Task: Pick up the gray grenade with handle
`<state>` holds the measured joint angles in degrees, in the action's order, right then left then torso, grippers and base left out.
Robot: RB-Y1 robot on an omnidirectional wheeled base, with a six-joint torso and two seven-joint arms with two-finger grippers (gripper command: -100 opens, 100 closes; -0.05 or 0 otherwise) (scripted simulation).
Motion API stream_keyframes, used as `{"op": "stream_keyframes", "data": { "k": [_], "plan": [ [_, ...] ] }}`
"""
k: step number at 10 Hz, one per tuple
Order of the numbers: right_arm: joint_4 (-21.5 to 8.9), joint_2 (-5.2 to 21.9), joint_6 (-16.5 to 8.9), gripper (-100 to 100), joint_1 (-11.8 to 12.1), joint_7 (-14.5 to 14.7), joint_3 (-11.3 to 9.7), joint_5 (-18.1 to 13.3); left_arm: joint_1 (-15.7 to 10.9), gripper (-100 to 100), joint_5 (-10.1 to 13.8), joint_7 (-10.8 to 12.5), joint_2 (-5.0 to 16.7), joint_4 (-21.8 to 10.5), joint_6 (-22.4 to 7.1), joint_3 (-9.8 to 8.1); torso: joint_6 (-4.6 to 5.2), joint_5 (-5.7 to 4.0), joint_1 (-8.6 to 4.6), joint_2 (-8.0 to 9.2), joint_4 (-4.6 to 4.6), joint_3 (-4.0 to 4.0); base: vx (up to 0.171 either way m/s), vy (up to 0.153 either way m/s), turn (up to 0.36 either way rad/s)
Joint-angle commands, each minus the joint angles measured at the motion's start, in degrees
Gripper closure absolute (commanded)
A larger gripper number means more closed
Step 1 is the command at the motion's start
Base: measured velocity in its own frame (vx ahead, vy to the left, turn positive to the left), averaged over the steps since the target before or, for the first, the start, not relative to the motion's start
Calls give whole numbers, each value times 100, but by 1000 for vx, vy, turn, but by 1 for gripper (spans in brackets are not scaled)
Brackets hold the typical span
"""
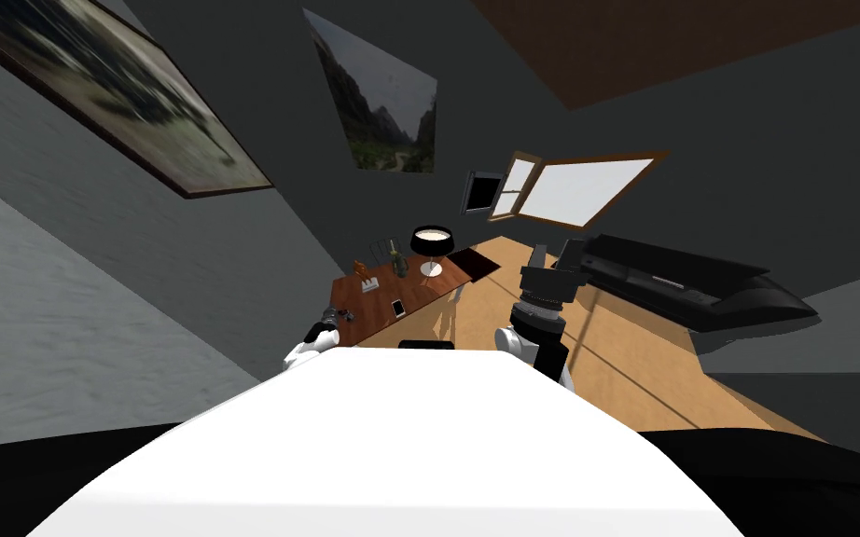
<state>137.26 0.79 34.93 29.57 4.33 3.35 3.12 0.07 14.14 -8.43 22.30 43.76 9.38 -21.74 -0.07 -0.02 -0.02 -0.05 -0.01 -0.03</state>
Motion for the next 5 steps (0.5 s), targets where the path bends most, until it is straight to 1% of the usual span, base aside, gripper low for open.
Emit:
{"op": "stream_keyframes", "data": {
  "k": [1, 2, 3, 4, 5],
  "plan": [
    [0, 0, 0, 0, 0, 0, 0, 0, -18, -100, 10, 17, 17, -183, 19, -4, 0, 0, 0, 0, 0, 0, 5, -1, 22],
    [0, 0, 0, 0, 0, 0, 0, 0, -105, -100, 56, 26, 56, -406, 0, -84, -1, 1, 2, 4, 1, 2, 7, -10, -114],
    [0, 0, 0, 0, -1, 0, 0, 0, -105, -100, 56, 26, 56, -488, 0, -84, 3, 0, 0, 4, 1, 3, 14, -9, -63],
    [0, 0, 0, 0, 0, 0, 0, 0, -188, -100, 100, 36, 96, -628, -17, -161, 0, 0, 0, 3, 1, 2, 24, -15, -99],
    [0, 0, 0, 0, 0, 0, 0, 0, -188, -100, 100, 36, 96, -780, -17, -161, 3, 0, -2, -2, 1, -1, 23, -8, -59]
  ]
}}
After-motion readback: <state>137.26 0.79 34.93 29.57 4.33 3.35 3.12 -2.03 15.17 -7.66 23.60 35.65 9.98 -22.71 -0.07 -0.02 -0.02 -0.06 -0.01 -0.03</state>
